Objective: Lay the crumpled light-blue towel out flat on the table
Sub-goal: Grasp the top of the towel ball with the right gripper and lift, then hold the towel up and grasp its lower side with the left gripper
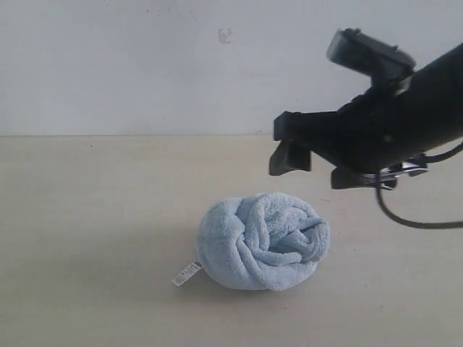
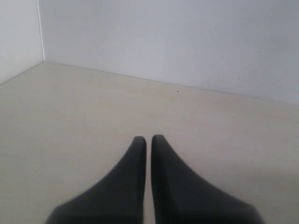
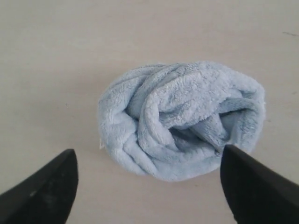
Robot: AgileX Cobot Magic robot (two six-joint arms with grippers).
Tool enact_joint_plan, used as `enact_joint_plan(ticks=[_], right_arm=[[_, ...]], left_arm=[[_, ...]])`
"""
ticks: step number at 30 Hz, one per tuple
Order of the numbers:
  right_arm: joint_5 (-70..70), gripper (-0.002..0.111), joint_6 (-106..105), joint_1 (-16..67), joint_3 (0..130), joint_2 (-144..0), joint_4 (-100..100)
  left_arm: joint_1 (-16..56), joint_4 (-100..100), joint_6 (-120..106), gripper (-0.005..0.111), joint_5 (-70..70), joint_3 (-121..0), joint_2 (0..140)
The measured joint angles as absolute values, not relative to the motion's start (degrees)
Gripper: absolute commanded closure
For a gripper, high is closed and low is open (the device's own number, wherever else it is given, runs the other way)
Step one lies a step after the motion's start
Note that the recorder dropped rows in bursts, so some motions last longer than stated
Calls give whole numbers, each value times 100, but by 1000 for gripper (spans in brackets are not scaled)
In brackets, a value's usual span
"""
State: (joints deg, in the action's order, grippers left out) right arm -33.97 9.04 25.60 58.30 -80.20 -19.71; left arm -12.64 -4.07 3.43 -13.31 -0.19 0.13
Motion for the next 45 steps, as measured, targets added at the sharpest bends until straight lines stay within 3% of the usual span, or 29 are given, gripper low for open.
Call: enact_joint_plan(ticks=[17, 19, 23, 25, 31, 45], right_arm=[[-2558, 34, 970, 2570, 6560, -10434, -2658], [-2546, 47, 970, 2570, 6560, -10606, -2658], [-2470, 109, 798, 2570, 6605, -10758, -2670], [-2469, 105, 577, 2570, 6617, -10758, -2694], [-2553, 109, -212, 2570, 6617, -10556, -2682], [-2749, 109, -1572, 2570, 5886, -8336, -2683]], left_arm=[[-1264, -407, 343, 103, -1331, -19, 13], [-1264, -407, 343, 103, -1331, -19, 13], [-1264, -407, 343, 103, -1331, -19, 13], [-1264, -407, 343, 103, -1331, -19, 13], [-1264, -407, 343, 103, -1331, -19, 13], [-1264, -407, 343, 103, -1331, -19, 13]])
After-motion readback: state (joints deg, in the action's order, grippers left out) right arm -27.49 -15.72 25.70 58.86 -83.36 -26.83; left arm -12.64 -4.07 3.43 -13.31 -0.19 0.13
